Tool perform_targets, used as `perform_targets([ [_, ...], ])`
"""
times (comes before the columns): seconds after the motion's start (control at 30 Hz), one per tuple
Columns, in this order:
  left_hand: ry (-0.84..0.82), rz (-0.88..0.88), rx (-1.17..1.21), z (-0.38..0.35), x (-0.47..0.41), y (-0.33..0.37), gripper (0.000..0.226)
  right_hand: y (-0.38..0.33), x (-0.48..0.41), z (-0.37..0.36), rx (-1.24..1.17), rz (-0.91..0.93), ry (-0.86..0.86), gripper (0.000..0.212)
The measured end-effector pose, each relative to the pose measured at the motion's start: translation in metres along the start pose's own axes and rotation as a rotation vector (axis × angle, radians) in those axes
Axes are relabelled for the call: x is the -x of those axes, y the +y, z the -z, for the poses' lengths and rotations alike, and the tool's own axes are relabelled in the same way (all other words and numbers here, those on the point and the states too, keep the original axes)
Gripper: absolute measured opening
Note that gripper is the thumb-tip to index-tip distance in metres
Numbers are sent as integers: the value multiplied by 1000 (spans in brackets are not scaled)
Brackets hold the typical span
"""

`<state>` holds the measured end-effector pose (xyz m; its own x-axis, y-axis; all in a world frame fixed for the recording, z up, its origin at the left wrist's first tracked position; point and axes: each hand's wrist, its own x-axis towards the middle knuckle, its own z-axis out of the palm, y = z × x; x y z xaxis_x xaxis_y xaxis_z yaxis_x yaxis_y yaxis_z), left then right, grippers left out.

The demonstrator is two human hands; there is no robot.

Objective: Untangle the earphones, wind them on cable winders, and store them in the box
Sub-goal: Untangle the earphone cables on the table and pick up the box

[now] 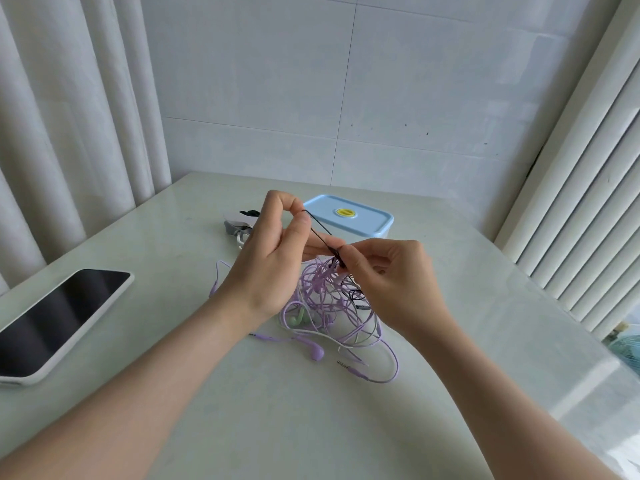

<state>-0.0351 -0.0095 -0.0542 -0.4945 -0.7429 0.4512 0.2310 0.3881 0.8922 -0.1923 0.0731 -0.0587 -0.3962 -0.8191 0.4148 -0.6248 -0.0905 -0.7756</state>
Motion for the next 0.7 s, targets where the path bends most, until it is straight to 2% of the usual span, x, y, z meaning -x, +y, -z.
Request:
perform_targets([
  [0.07, -13, 5, 11, 1, 0, 1, 10, -1, 1, 0, -29, 2, -26, 17],
  [0.17, -24, 11, 39, -1, 1, 0, 12, -1, 2, -1, -20, 10, 22, 8],
  [0.3, -12, 8, 64, -3, 2, 1, 12, 2, 0, 0, -11, 4, 67, 12],
  [0.4, 24, 30, 109, -3, 2, 4, 12, 3, 0, 0, -91, -2, 52, 7],
  [0.6, 27, 70, 162, -4, 1, 4, 12, 0, 3, -3, -87, 63, 24, 28],
  [0.7, 18, 75, 212, -4, 1, 3, 12, -3, 5, -5, -11, 109, 16, 21],
])
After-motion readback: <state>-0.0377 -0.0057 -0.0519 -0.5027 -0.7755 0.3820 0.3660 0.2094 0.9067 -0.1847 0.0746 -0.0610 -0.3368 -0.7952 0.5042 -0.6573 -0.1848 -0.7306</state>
